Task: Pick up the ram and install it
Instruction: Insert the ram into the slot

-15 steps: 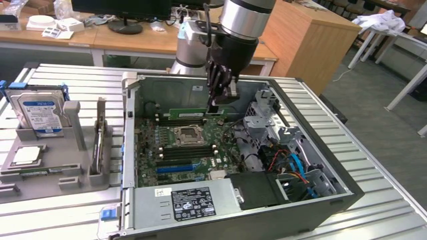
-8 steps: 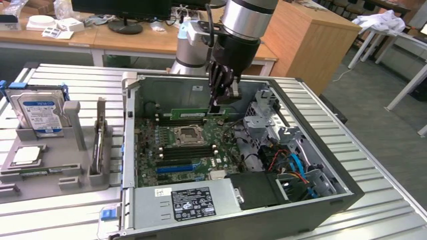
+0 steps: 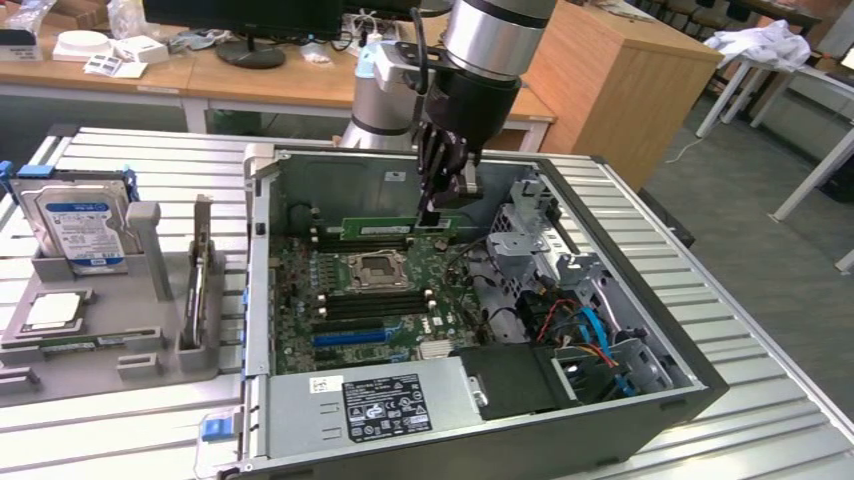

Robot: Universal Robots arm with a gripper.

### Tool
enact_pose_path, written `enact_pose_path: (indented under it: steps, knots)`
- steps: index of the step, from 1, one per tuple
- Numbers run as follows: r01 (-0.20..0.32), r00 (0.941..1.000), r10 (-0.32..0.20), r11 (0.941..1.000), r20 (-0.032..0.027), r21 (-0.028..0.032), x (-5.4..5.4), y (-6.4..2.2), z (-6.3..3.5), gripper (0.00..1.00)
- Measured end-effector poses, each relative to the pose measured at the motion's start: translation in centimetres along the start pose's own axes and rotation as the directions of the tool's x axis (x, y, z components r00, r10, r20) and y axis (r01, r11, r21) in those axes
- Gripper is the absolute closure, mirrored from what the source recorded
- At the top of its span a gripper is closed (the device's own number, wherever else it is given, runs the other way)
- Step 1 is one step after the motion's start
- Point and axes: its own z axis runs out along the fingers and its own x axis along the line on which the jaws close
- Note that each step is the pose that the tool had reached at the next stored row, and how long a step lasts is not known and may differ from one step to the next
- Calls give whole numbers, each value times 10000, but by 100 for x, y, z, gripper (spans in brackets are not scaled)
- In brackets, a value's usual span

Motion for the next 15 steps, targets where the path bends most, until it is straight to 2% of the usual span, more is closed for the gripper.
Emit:
enact_pose_path:
  steps: [3, 8, 15]
  knots:
    - [-1, 10000, 1, 10000, -5, 0, 0, -1, 22, 88]
    - [-3, 10000, 3, 10000, -39, -2, 3, -7, 105, 88]
    - [-3, 10000, 3, 10000, -55, -2, 7, -15, 232, 88]
